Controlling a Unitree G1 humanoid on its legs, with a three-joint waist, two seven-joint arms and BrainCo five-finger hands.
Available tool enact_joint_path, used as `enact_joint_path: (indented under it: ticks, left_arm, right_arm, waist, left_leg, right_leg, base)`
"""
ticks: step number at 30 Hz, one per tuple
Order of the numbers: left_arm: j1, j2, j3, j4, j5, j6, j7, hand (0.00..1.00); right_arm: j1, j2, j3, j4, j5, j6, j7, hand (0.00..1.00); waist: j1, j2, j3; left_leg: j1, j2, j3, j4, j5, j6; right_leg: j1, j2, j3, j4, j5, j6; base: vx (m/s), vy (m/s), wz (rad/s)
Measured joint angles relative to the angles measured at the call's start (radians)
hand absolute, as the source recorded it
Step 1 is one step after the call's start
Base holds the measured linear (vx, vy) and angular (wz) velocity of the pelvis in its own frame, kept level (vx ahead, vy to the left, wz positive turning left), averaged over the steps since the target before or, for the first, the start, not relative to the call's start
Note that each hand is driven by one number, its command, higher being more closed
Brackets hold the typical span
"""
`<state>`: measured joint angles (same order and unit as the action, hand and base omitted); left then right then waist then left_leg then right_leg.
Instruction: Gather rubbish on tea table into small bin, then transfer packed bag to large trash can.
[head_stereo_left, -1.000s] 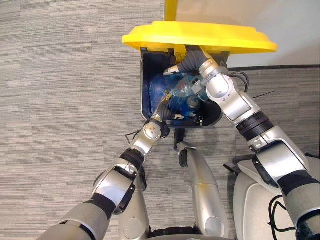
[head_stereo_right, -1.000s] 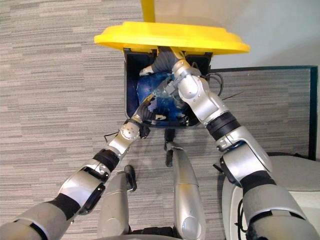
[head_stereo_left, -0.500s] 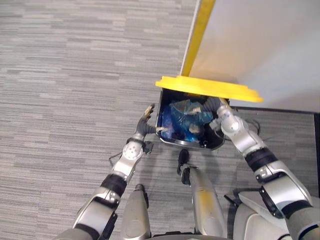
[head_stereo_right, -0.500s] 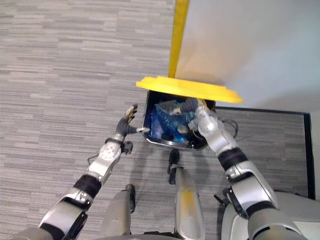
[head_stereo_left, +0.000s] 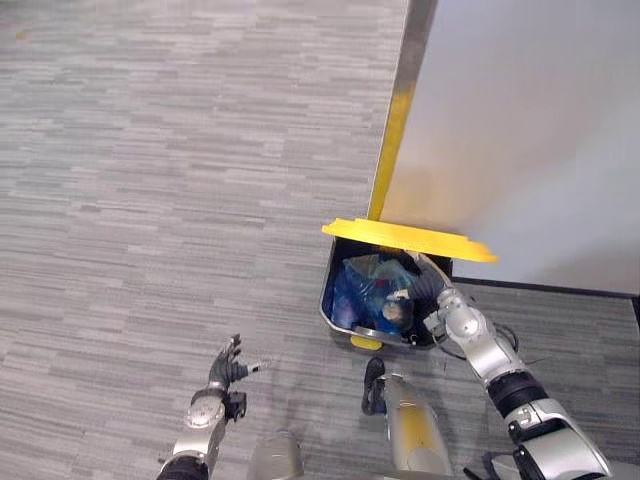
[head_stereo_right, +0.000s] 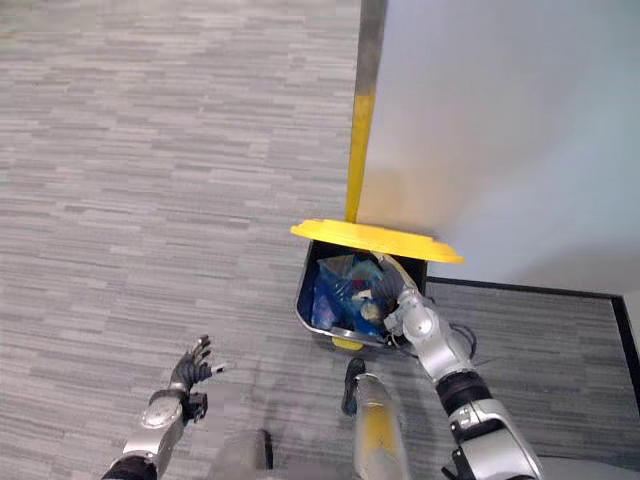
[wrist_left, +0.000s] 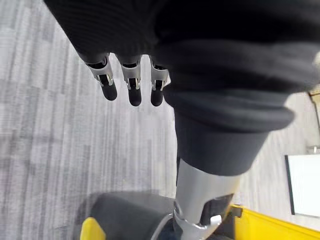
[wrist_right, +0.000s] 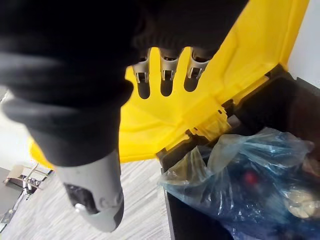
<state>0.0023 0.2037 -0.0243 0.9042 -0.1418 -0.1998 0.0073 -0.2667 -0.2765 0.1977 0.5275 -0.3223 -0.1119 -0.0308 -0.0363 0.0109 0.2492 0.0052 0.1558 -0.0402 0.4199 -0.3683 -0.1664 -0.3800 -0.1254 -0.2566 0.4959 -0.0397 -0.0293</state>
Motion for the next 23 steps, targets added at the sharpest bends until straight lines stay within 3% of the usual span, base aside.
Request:
enact_joint_path:
  ticks: [3,5,7,9,10,11,12,14,17,20,23]
  left_arm:
    - [0.035,-0.001,0.036,0.012,0.008,-0.001,-0.007,0.0]
    - [0.051,-0.008,0.037,0.013,0.008,0.0,-0.008,0.0]
    - [0.073,-0.015,0.041,0.034,0.007,0.006,-0.007,0.0]
    - [0.09,-0.017,0.04,0.04,0.007,0.021,-0.007,0.0]
    - [0.09,-0.017,0.04,0.04,0.007,0.021,-0.007,0.0]
    - [0.101,-0.014,0.06,0.038,0.009,0.026,-0.007,0.0]
    - [0.098,-0.011,0.074,0.037,0.009,0.031,-0.007,0.0]
    - [0.092,-0.048,0.098,0.039,0.009,0.041,-0.009,0.0]
    - [0.058,-0.08,0.106,0.04,0.028,0.038,-0.008,0.0]
    - [0.023,-0.068,0.106,0.043,0.037,0.037,-0.008,0.0]
    - [0.026,-0.064,0.106,0.052,0.044,0.037,-0.007,0.0]
  right_arm:
    - [0.088,0.056,-0.002,0.012,0.043,-0.001,0.014,0.0]
    - [0.141,0.069,-0.014,0.03,0.08,0.0,0.015,0.0]
    - [0.238,0.092,-0.066,0.086,0.118,0.001,0.02,0.0]
    - [0.317,0.117,-0.128,0.124,0.137,0.004,0.02,0.0]
    - [0.322,0.118,-0.131,0.126,0.138,0.004,0.02,0.0]
    - [0.398,0.143,-0.164,0.137,0.156,0.003,0.026,0.0]
    - [0.404,0.147,-0.169,0.154,0.156,0.003,0.029,0.0]
    - [0.404,0.153,-0.192,0.202,0.156,0.007,0.031,0.0]
    - [0.399,0.14,-0.206,0.279,0.156,0.007,0.031,0.0]
    - [0.365,0.138,-0.213,0.319,0.156,0.007,0.031,0.0]
    - [0.385,0.123,-0.239,0.343,0.156,0.007,0.025,0.0]
  waist:
    - [0.008,-0.04,-0.012]
    - [0.008,-0.045,-0.01]
    - [-0.008,-0.045,-0.005]
    - [-0.011,-0.059,-0.016]
    - [-0.011,-0.061,-0.017]
    - [-0.008,-0.092,-0.037]
    - [-0.003,-0.109,-0.047]
    - [-0.005,-0.078,-0.048]
    - [-0.005,-0.064,-0.077]
    - [-0.006,-0.057,-0.078]
    - [-0.006,-0.024,-0.104]
  left_leg:
    - [0.006,-0.025,0.028,0.052,-0.015,0.026]
    - [-0.018,-0.02,0.052,0.065,0.001,0.062]
    - [-0.027,-0.022,0.097,0.054,0.027,0.083]
    - [-0.029,-0.02,0.097,0.029,0.05,0.077]
    - [-0.031,-0.02,0.097,0.027,0.052,0.077]
    - [-0.069,-0.018,0.112,0.017,0.069,0.069]
    - [-0.08,-0.015,0.12,0.018,0.072,0.061]
    - [-0.083,0.004,0.144,-0.058,0.121,0.046]
    - [-0.04,0.002,0.209,-0.247,0.248,0.036]
    - [-0.047,0.003,0.239,-0.285,0.285,0.032]
    - [-0.031,0.012,0.23,-0.324,0.307,0.032]
  right_leg:
    - [0.01,0.001,0.036,-0.039,0.047,0.026]
    - [0.028,0.01,0.051,-0.124,0.09,0.109]
    - [-0.055,-0.037,0.083,0.262,-0.052,0.074]
    - [-0.034,-0.045,0.105,0.475,-0.109,0.075]
    - [-0.03,-0.045,0.107,0.486,-0.112,0.076]
    - [0.041,-0.05,0.162,0.513,-0.114,0.093]
    - [0.045,-0.039,0.161,0.478,-0.138,0.116]
    - [0.056,0.006,0.153,0.372,-0.144,0.118]
    - [0.113,0.042,0.154,0.106,-0.194,0.069]
    - [0.146,0.061,0.163,-0.046,-0.196,0.045]
    - [0.194,0.079,0.147,-0.141,-0.149,0.042]
  base:
    - [-0.13,0.074,-0.35]
    - [-0.25,0.122,-0.53]
    - [-0.32,0.106,-0.35]
    - [-0.22,0.044,-0.07]
    - [-0.16,-0.08,-0.21]
    - [-0.11,-0.161,-0.36]
    - [-0.09,-0.176,-0.51]
    - [-0.1,-0.112,-0.51]
    - [-0.03,-0.108,-0.54]
    - [-0.11,-0.063,-0.38]
    - [-0.09,0.027,0.09]
